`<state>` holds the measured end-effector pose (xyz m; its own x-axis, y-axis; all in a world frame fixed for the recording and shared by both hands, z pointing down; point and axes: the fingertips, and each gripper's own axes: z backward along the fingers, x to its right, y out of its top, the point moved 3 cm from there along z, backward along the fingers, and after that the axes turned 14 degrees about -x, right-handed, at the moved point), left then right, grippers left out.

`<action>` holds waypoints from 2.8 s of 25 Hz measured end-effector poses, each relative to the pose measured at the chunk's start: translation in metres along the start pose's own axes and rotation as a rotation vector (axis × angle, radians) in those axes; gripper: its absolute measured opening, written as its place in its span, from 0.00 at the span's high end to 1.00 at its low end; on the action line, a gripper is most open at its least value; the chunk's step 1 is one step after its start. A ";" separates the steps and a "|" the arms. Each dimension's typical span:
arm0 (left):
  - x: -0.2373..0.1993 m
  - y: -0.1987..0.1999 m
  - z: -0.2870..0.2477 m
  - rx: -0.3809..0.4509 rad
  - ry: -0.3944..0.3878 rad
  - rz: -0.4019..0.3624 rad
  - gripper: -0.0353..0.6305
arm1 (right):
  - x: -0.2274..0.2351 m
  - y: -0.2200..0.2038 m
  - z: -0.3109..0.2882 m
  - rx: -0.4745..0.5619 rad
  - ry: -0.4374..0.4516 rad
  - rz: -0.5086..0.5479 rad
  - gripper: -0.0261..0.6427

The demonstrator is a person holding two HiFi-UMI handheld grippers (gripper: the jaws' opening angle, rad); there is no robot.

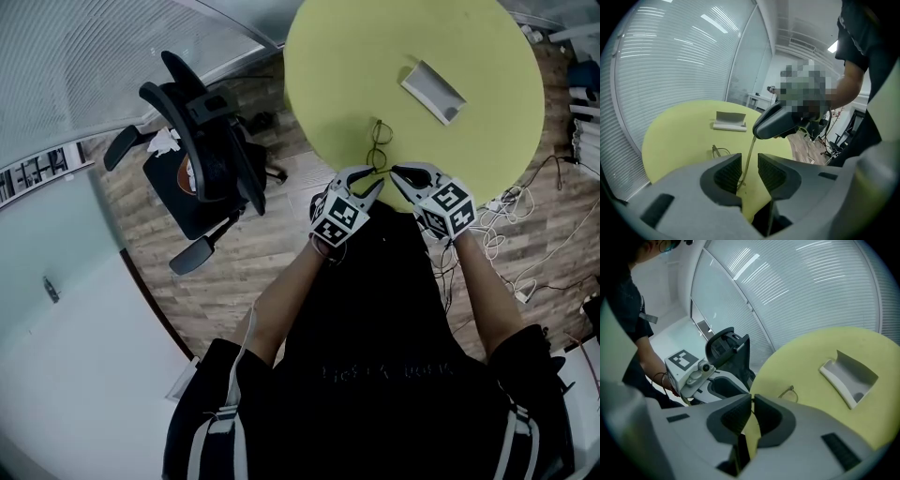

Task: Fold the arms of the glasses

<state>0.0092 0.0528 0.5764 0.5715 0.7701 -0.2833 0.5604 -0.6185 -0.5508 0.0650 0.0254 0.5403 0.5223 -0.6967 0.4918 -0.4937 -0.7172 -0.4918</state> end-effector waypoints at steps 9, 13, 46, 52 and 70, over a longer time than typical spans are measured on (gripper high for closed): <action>-0.005 -0.003 -0.004 -0.008 0.001 0.027 0.80 | 0.023 0.000 -0.004 -0.003 -0.027 -0.040 0.90; -0.006 -0.004 -0.003 -0.010 0.004 0.037 0.80 | 0.039 0.003 -0.007 -0.002 -0.048 -0.071 0.90; -0.026 0.002 -0.022 -0.045 0.022 0.062 0.80 | 0.130 -0.022 -0.059 -0.186 -0.147 -0.194 0.90; -0.030 -0.005 -0.018 -0.051 0.032 0.086 0.80 | 0.132 -0.026 -0.062 -0.203 -0.157 -0.191 0.90; -0.031 -0.002 -0.003 0.005 0.049 0.113 0.80 | 0.120 -0.016 -0.039 -0.056 -0.198 -0.195 0.89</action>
<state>-0.0081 0.0303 0.5885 0.6599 0.6867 -0.3050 0.4876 -0.7002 -0.5215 0.1090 -0.0476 0.6350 0.7341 -0.5327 0.4210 -0.4048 -0.8412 -0.3585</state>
